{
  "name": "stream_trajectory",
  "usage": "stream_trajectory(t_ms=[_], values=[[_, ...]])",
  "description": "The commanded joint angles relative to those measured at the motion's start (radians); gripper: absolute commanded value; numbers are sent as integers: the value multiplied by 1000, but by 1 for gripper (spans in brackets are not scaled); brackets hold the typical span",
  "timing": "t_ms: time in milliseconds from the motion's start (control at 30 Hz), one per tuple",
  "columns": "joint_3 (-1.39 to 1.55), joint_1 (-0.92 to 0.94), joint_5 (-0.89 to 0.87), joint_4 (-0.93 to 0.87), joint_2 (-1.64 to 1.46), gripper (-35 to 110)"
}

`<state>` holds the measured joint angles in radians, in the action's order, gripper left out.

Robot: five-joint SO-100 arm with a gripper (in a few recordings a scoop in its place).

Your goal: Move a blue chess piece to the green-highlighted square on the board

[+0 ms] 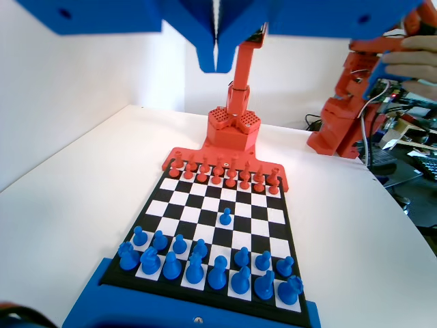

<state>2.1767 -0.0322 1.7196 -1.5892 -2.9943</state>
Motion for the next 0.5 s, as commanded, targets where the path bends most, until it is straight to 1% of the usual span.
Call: stream_trajectory(t_ms=[0, 467], values=[[5, 12, 17, 12, -34, 2], [5, 43, 5, 12, -51, 1]])
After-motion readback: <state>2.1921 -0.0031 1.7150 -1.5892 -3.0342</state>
